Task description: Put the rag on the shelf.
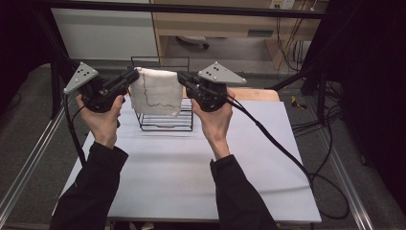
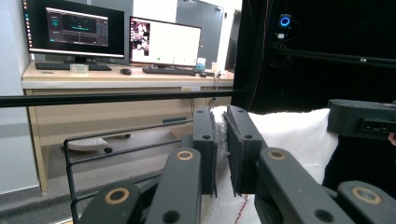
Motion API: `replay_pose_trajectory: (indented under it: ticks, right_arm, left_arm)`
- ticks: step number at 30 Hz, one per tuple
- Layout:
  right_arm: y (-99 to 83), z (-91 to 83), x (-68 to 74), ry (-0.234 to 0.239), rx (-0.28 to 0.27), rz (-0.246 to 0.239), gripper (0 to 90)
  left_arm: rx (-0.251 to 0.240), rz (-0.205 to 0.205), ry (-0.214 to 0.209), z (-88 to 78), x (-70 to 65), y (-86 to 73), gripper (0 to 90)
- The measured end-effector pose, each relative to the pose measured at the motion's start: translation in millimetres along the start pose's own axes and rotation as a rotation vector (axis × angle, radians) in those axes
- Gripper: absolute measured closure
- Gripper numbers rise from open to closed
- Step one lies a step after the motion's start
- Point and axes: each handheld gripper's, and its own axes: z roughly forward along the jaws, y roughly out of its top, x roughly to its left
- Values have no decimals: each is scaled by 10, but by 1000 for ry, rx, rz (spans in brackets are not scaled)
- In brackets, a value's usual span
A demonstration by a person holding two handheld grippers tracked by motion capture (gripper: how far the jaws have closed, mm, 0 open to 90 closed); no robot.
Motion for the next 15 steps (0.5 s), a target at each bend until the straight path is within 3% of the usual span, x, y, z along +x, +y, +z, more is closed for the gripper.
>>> replay_pose_trajectory:
  ticks: [15]
  right_arm:
    - [246, 123, 3, -3, -22, -31, 858]
  left_arm:
    - [-38, 8, 18, 31, 81, 224, 832]
